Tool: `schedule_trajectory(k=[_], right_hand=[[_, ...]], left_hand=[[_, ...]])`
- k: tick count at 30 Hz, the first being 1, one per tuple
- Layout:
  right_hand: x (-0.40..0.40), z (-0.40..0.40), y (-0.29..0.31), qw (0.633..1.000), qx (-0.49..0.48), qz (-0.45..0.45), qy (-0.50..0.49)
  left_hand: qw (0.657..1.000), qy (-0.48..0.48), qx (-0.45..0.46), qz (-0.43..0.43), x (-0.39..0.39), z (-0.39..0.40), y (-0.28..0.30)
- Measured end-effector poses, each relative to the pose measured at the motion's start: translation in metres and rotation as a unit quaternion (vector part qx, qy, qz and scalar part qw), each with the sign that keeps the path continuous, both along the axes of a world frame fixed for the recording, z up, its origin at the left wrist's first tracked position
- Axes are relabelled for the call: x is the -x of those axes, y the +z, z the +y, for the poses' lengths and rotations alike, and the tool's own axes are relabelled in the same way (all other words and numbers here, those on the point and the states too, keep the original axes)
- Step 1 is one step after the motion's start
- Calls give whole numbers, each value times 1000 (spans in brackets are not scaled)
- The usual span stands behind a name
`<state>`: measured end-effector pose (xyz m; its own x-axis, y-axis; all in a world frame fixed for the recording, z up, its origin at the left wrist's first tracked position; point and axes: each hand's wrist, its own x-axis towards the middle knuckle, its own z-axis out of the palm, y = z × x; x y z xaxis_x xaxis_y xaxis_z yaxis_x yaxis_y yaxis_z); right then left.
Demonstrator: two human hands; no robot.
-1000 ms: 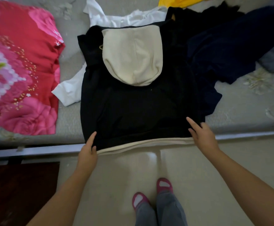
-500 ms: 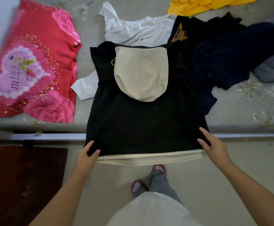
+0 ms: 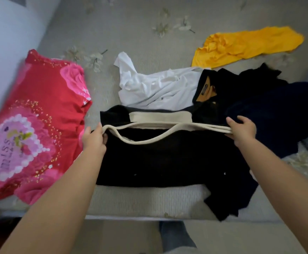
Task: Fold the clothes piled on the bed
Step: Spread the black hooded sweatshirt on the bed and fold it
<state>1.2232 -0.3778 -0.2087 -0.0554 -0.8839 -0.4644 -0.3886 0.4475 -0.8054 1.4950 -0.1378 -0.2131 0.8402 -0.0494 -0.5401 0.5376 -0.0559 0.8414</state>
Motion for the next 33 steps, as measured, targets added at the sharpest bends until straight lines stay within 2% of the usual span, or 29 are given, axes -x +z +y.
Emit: schedule_trajectory(k=[5, 8, 9, 10, 11, 12, 14, 15, 16, 17, 19, 23, 26, 27, 29, 30, 33], right_hand=[[-56, -75, -37, 993, -52, -8, -101], [-81, -101, -60, 984, -62, -43, -163], [-87, -105, -68, 985, -49, -48, -161], [-93, -106, -75, 993, -12, -16, -118], [-97, -103, -79, 997, 50, 54, -19], [-100, -98, -86, 976, 131, 137, 108], [-98, -92, -102, 863, 277, 274, 320], [-97, -93, -109, 811, 298, 329, 381], [-96, -96, -115, 777, 291, 373, 415], [-95, -101, -119, 755, 273, 408, 435], [-95, -110, -122, 730, 278, 432, 451], [-101, -118, -113, 706, 386, 421, 418], [-110, -122, -110, 694, 399, 442, 406], [-113, -121, -111, 691, 392, 449, 409], [-115, -117, -122, 692, 310, 484, 437], [-115, -114, -129, 698, 264, 499, 440], [-113, -108, -142, 724, 226, 485, 435]], left_hand=[[998, 60, -3, 35, -53, -71, -25], [994, 25, -104, -24, -77, -95, -47], [990, 24, -127, -50, -82, -100, -54], [982, 0, -166, -89, -86, -103, -62], [964, -61, -217, -144, -85, -105, -68], [928, -147, -275, -207, -82, -104, -75], [837, -271, -370, -298, -77, -96, -96], [797, -298, -418, -317, -77, -92, -105], [776, -304, -452, -318, -78, -89, -112], [768, -301, -474, -308, -79, -89, -113], [774, -298, -494, -261, -82, -93, -115], [770, -301, -483, -287, -96, -92, -101], [763, -287, -487, -313, -115, -86, -97], [760, -293, -492, -309, -118, -87, -100], [752, -312, -514, -269, -115, -88, -114], [752, -319, -525, -241, -112, -89, -123], [749, -338, -534, -198, -112, -90, -146]])
